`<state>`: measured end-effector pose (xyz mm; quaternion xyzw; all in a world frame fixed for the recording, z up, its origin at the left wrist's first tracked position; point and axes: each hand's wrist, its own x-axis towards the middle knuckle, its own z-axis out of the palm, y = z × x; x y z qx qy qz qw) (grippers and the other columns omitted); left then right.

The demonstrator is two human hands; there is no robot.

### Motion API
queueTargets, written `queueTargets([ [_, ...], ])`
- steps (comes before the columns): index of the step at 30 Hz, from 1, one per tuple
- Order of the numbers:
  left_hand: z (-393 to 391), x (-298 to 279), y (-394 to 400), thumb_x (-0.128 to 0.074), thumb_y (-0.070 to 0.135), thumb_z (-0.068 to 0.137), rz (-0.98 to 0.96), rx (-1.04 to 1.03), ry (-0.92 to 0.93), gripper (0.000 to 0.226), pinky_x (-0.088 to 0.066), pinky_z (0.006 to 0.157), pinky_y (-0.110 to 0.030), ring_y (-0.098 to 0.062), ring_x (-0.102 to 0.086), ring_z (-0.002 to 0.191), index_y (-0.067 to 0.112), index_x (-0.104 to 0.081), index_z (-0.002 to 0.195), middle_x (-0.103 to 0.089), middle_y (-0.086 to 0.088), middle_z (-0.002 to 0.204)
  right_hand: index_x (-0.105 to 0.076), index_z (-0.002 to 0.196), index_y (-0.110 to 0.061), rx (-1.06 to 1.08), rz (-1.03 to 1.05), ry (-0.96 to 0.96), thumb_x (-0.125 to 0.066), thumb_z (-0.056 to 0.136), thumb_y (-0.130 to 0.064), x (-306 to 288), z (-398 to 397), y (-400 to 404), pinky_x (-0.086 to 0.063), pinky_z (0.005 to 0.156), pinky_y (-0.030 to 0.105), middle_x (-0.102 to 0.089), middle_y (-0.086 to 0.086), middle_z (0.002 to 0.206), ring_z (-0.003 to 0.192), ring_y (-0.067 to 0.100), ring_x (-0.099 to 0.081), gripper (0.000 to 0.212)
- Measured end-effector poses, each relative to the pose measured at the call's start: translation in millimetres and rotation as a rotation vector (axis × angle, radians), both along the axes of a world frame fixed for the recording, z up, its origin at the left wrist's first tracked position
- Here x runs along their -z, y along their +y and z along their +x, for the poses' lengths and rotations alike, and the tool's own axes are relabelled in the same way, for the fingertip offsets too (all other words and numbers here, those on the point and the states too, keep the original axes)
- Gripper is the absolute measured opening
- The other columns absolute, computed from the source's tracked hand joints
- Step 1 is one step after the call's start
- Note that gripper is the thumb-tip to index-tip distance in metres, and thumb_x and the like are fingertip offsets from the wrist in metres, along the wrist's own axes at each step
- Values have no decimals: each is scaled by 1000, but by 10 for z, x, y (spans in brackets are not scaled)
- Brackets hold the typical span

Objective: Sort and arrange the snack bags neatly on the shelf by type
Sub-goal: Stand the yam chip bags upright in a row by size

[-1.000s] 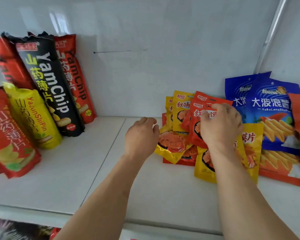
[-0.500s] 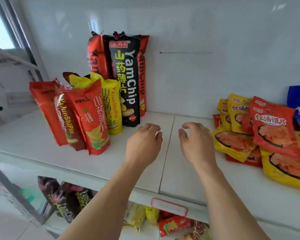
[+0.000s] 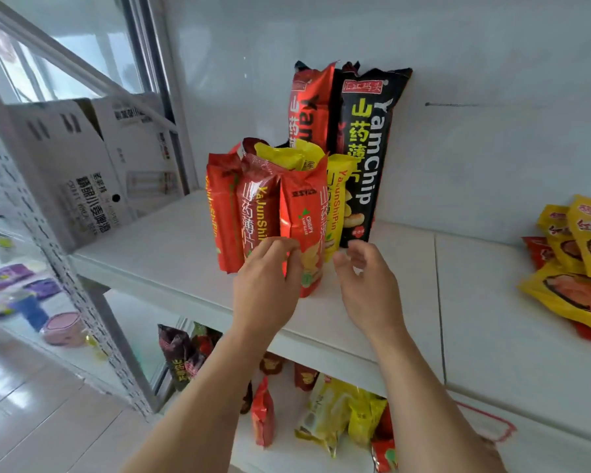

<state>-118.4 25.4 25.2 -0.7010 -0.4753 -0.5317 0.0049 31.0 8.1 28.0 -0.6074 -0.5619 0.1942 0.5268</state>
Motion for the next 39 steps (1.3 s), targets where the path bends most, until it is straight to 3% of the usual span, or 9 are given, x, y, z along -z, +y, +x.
queueTargets([
  [5, -318, 27, 142, -56, 21, 98, 26, -34, -198, 23, -57, 78, -41, -18, -65, 91, 12, -67, 115, -63, 3, 113, -51, 129, -28, 75, 153, -4, -59, 90, -54, 15, -341, 35, -43, 83, 15, -51, -17, 118, 110, -1, -52, 48],
  [9, -611, 44, 344, -59, 30, 97, 19, -74, -344, 37, -42, 94, -19, -21, -55, 120, 15, -55, 131, -50, -1, 136, -55, 120, -28, 27, 269, 12, -62, 90, -46, 56, -785, -87, -47, 72, 8, -60, -13, 108, 96, -1, -59, 36],
  [14, -1043, 93, 853, -56, 58, 87, -264, 151, -514, 79, -33, 109, -26, -16, -33, 143, 24, -28, 152, -30, 1, 156, -40, 141, -25, 86, 273, -82, -57, 92, -48, 314, -1387, 143, -57, 85, 22, -43, -7, 140, 127, 5, -46, 57],
  [19, -1433, 222, 1348, -59, 73, 77, -550, 621, -463, 96, -46, 76, -3, -12, -44, 136, 32, -21, 154, -40, 8, 151, -26, 150, -19, 428, 291, -155, -55, 92, -45, 348, -1850, 422, -45, 108, 39, -27, 3, 156, 144, 17, -28, 70],
  [23, -1563, 202, 1474, -63, 62, 78, -649, 837, -399, 88, -51, 76, -9, 6, -57, 118, 28, -29, 152, -54, 15, 137, -20, 152, -19, 614, 205, -136, -54, 92, -49, 297, -2017, 622, -43, 107, 47, -31, 5, 154, 141, 21, -32, 74],
  [27, -1637, 157, 1524, -52, 41, 101, -716, 890, -396, 61, -44, 71, 1, 30, -54, 89, 21, -28, 154, -52, 19, 129, -21, 153, -17, 724, 119, -89, -54, 91, -53, 252, -2038, 740, -39, 109, 47, -35, 5, 152, 139, 23, -34, 79],
  [32, -1714, 200, 1648, -69, 64, 76, -769, 918, -377, 83, -56, 79, -21, -8, -65, 113, 27, -42, 146, -63, 5, 132, -26, 152, -14, 774, 93, -8, -63, 85, -55, 304, -2037, 804, -38, 109, 45, -41, 7, 147, 135, 25, -36, 86],
  [35, -1805, 170, 1660, -70, 64, 74, -779, 926, -346, 62, -55, 76, -14, -7, -63, 113, 40, -53, 129, -58, 4, 131, -37, 147, -16, 771, 71, 28, -64, 86, -53, 357, -2021, 829, -41, 105, 47, -46, 8, 136, 128, 28, -42, 76],
  [39, -1962, 127, 1706, -77, 55, 69, -870, 990, -355, 68, -57, 78, -18, -4, -69, 104, 28, -52, 127, -65, -1, 127, -47, 139, -20, 704, 51, 28, -60, 88, -53, 392, -2011, 850, -44, 101, 44, -49, 4, 127, 121, 25, -47, 62],
])
